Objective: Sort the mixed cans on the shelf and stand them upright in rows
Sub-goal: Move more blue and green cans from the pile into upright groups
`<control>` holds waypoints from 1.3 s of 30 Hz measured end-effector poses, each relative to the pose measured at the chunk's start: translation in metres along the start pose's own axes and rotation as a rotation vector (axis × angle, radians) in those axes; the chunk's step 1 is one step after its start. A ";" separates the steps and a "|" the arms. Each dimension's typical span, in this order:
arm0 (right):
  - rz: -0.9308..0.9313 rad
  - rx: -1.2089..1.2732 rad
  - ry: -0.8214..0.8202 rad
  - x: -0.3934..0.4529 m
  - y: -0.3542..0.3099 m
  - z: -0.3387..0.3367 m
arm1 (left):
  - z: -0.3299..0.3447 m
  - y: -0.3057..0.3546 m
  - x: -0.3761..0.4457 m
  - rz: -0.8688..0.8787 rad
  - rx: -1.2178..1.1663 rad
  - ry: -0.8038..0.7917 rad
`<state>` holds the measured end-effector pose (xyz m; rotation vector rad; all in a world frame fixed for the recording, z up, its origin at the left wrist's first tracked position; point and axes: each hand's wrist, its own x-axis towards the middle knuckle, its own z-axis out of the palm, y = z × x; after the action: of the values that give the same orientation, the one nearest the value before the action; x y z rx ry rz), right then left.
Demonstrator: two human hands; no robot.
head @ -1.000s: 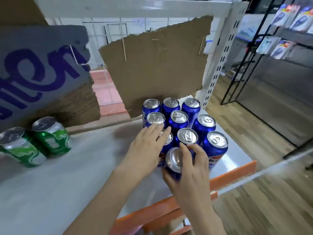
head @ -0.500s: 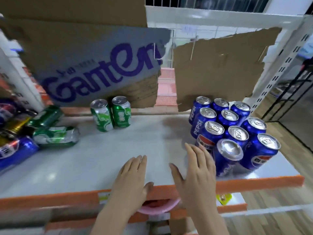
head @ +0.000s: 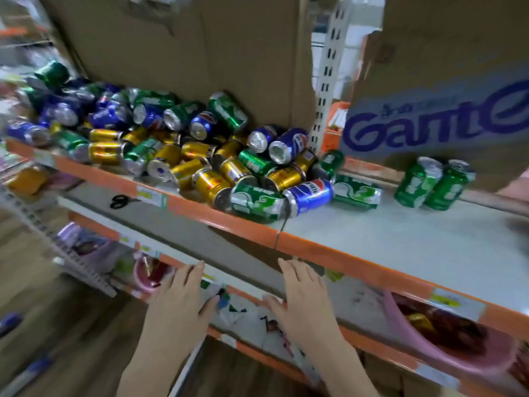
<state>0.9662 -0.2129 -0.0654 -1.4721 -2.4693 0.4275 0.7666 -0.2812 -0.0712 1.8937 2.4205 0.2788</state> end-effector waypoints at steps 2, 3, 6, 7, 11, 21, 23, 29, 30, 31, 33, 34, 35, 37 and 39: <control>-0.053 0.019 0.024 0.015 -0.036 0.010 | -0.019 -0.036 -0.012 -0.064 -0.008 0.020; -0.071 0.042 0.026 0.022 -0.052 0.016 | -0.026 -0.051 -0.015 -0.090 -0.010 0.047; -0.133 0.019 -0.010 0.043 -0.085 0.026 | -0.032 -0.091 -0.016 -0.144 -0.019 0.076; -0.146 0.000 -0.013 0.052 -0.091 0.029 | -0.032 -0.100 -0.015 -0.157 -0.032 0.073; -0.168 0.016 -0.005 0.090 -0.111 0.040 | -0.029 -0.127 0.006 -0.164 -0.035 0.050; -0.165 0.101 0.154 0.249 -0.165 0.041 | -0.061 -0.215 0.142 -0.175 -0.020 0.157; -0.163 0.127 0.152 0.278 -0.177 0.042 | -0.071 -0.230 0.167 -0.184 -0.014 0.184; -0.233 0.137 0.123 0.352 -0.218 0.052 | -0.080 -0.273 0.214 -0.235 -0.058 0.222; -0.246 0.137 0.111 0.360 -0.224 0.056 | -0.079 -0.281 0.218 -0.250 -0.067 0.218; -0.255 0.137 0.102 0.366 -0.229 0.059 | -0.080 -0.287 0.222 -0.261 -0.072 0.208; -0.267 0.119 0.078 0.377 -0.238 0.066 | -0.081 -0.299 0.231 -0.262 -0.068 0.184; -0.274 0.108 0.068 0.383 -0.243 0.069 | -0.081 -0.305 0.236 -0.254 -0.070 0.184; -0.273 0.101 0.061 0.389 -0.247 0.073 | -0.082 -0.313 0.243 -0.245 -0.066 0.187; -0.258 0.101 0.067 0.402 -0.256 0.078 | -0.084 -0.329 0.259 -0.217 -0.074 0.210; -0.225 0.101 0.086 0.415 -0.265 0.080 | -0.088 -0.347 0.280 -0.172 -0.066 0.227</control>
<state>0.5293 0.0233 -0.0223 -1.1336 -2.4699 0.4273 0.3516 -0.1002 -0.0269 1.6968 2.6595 0.5841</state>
